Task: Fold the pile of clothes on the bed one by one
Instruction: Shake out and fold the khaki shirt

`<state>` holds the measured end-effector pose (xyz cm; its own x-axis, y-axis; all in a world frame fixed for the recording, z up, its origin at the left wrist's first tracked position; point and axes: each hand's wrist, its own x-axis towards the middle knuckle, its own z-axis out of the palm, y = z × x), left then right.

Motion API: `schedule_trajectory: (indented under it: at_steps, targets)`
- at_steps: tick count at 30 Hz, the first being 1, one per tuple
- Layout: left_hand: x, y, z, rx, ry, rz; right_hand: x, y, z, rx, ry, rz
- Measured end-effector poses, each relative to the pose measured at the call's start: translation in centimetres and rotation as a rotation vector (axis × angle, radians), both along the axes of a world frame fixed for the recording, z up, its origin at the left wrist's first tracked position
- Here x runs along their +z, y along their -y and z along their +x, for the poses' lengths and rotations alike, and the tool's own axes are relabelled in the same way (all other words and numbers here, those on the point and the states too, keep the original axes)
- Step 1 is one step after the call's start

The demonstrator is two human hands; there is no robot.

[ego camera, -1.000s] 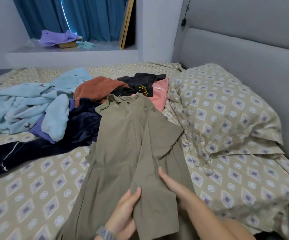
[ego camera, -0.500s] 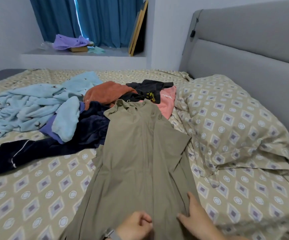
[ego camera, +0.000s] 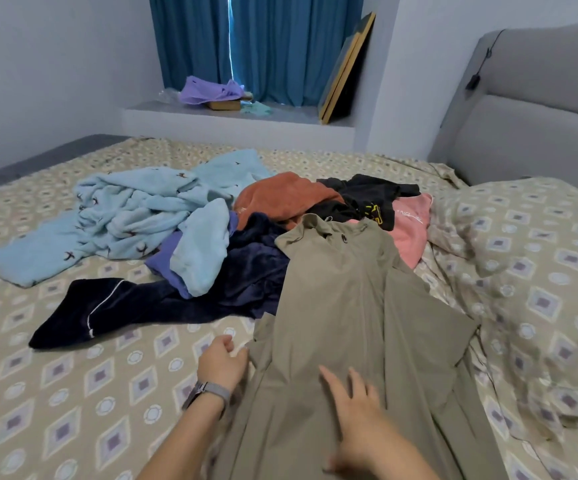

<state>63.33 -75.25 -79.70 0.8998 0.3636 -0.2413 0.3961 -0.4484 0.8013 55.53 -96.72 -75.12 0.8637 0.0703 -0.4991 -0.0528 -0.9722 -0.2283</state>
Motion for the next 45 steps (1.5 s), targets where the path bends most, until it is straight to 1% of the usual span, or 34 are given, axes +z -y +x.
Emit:
schedule_trajectory:
  at_steps: [1, 2, 5, 8, 9, 10, 12, 13, 14, 16, 17, 18, 19, 20, 21, 23, 24, 26, 28, 29, 32, 33, 34, 36, 38, 39, 40, 42, 43, 45]
  targets:
    - [-0.1, 0.1, 1.1, -0.024, -0.003, 0.003, -0.6, -0.5, 0.7, 0.017, -0.074, -0.04]
    - [-0.2, 0.3, 2.1, -0.054, -0.007, 0.005, -1.1, -0.8, 1.4, 0.038, -0.108, -0.083]
    - [0.1, 1.0, 4.3, -0.191, -0.049, -0.013, -1.8, -0.9, 2.7, 0.104, -0.124, -0.173]
    - [0.0, 1.5, 5.1, -0.251, -0.106, -0.055, -1.2, -0.3, 3.6, 0.156, -0.168, -0.182]
    - [0.2, 1.5, 5.3, -0.22, -0.124, -0.137, -0.8, -0.2, 3.9, 0.174, -0.181, -0.176]
    - [0.6, 1.5, 5.4, -0.144, -0.133, -0.291, -0.2, 0.0, 4.4, 0.197, -0.188, -0.169]
    - [2.2, 0.9, 5.7, 0.093, -0.069, -0.704, 1.3, 0.2, 5.7, 0.244, -0.199, -0.146]
    - [3.4, 0.2, 5.8, 0.198, -0.008, -0.876, 2.2, 0.1, 6.5, 0.256, -0.218, -0.14]
    - [4.8, -0.6, 5.8, 0.26, 0.066, -0.998, 3.0, -0.2, 7.1, 0.257, -0.231, -0.139]
    - [7.7, -2.7, 5.5, 0.287, 0.258, -1.21, 4.5, -1.1, 8.3, 0.215, -0.154, -0.082]
    - [9.3, -3.5, 5.0, 0.28, 0.347, -1.306, 5.0, -1.5, 8.9, 0.149, -0.078, 0.03]
    - [10.9, -4.0, 4.3, 0.285, 0.419, -1.393, 5.6, -2.2, 9.3, 0.016, -0.033, 0.222]
    - [12.6, -4.2, 3.5, 0.286, 0.468, -1.486, 6.2, -2.9, 9.7, -0.162, -0.05, 0.464]
    - [14.2, -4.1, 2.6, 0.271, 0.493, -1.581, 7.0, -3.7, 10.2, -0.321, -0.126, 0.702]
    - [15.7, -3.8, 1.7, 0.242, 0.512, -1.657, 7.9, -4.4, 10.7, -0.432, -0.229, 0.89]
    - [18.2, -3.2, 0.3, 0.168, 0.559, -1.736, 9.2, -5.9, 11.9, -0.562, -0.436, 1.143]
    - [18.9, -3.0, -0.3, 0.131, 0.577, -1.757, 9.8, -6.7, 12.5, -0.608, -0.494, 1.221]
    - [19.7, -3.3, -0.9, 0.066, 0.609, -1.795, 10.7, -8.3, 13.8, -0.663, -0.473, 1.254]
    - [20.0, -3.9, -1.2, 0.027, 0.612, -1.767, 10.8, -10.1, 15.7, -0.67, -0.366, 1.229]
    - [19.8, -4.2, -1.1, 0.01, 0.582, -1.688, 10.8, -11.1, 16.8, -0.66, -0.289, 1.214]
    - [17.2, -4.5, -0.4, 0.038, 0.362, -1.33, 12.1, -13.6, 19.4, -0.573, 0.064, 1.185]
    - [16.0, -4.7, -0.2, 0.059, 0.28, -1.265, 13.1, -14.3, 19.8, -0.53, 0.178, 1.206]
    - [14.7, -4.9, 0.0, 0.078, 0.195, -1.245, 14.3, -14.9, 19.7, -0.482, 0.259, 1.257]
    - [12.4, -5.5, 0.2, 0.093, 0.023, -1.249, 16.8, -15.8, 18.8, -0.402, 0.326, 1.434]
    - [10.8, -6.0, 0.5, 0.098, -0.109, -1.21, 17.5, -15.6, 17.6, -0.329, 0.293, 1.652]
    - [10.3, -6.2, 0.6, 0.083, -0.148, -1.189, 17.2, -15.4, 16.5, -0.279, 0.229, 1.713]
    - [9.8, -6.4, 0.9, 0.054, -0.177, -1.175, 16.4, -14.9, 15.2, -0.227, 0.146, 1.72]
    - [9.5, -6.4, 1.0, -0.038, -0.226, -1.213, 14.3, -13.7, 12.4, -0.093, -0.005, 1.617]
    - [9.6, -6.3, 0.9, -0.087, -0.249, -1.268, 13.1, -12.9, 10.8, -0.011, -0.064, 1.518]
    - [9.9, -5.8, 0.7, -0.161, -0.26, -1.322, 10.8, -11.3, 8.0, 0.14, -0.24, 1.251]
